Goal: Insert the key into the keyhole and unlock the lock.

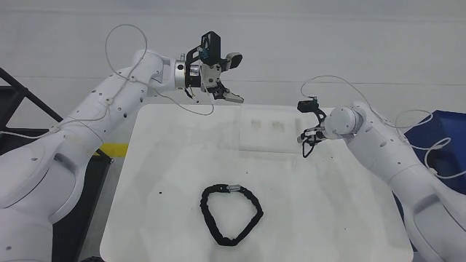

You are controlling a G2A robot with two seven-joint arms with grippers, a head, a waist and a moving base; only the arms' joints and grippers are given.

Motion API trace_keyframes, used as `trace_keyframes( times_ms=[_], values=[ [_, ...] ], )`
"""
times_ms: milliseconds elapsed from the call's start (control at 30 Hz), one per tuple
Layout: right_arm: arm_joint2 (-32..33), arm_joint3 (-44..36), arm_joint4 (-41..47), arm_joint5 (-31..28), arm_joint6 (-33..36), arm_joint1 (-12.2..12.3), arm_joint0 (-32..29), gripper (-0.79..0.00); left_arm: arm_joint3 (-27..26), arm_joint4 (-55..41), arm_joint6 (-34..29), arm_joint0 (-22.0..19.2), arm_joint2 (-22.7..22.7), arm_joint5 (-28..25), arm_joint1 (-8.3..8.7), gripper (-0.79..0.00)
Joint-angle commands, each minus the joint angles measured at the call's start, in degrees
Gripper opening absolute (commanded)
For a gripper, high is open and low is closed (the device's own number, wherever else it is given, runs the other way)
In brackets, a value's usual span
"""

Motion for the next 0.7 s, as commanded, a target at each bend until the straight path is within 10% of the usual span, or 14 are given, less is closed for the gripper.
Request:
trace_keyframes(
  times_ms=[0,667],
  values=[
    [0.12,0.41,-0.15,0.03,-0.32,-0.17,-0.16,-0.526,0.00,0.00,0.00,0.00,0.00,0.00,0.00,0.000],
    [-0.05,7.15,-2.39,-0.07,-2.85,-3.73,0.22,-0.671,0.00,0.00,0.00,0.00,0.00,0.00,0.00,0.000]
  ],
)
